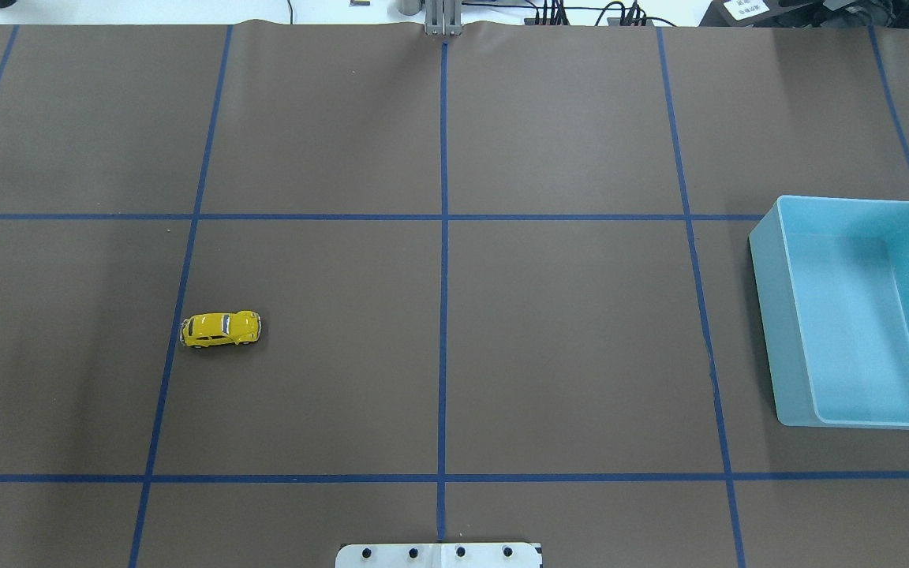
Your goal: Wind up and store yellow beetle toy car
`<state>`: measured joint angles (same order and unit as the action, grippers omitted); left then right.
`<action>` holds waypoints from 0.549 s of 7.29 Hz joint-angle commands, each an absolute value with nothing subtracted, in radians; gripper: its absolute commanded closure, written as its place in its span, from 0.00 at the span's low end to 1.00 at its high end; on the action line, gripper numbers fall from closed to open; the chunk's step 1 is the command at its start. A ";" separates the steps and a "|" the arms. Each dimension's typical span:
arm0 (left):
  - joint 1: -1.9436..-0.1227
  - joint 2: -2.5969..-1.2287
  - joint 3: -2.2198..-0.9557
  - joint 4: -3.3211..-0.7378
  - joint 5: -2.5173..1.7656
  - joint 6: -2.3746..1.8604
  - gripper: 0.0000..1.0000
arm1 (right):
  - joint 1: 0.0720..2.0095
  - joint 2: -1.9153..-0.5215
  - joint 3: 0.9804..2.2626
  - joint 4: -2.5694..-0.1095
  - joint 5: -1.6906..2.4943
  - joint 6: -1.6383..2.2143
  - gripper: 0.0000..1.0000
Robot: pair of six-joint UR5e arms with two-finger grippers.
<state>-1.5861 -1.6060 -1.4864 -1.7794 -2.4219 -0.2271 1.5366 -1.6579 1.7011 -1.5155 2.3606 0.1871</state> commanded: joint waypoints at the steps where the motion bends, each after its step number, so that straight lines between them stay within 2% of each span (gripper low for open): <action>1: -1.586 -1.605 -1.486 -1.781 -2.422 -0.227 0.00 | 1.532 -1.658 1.697 -1.516 2.362 0.187 0.00; 4: -1.585 -1.612 -1.482 -1.784 -2.418 -0.227 0.00 | 1.531 -1.658 1.695 -1.516 2.362 0.187 0.00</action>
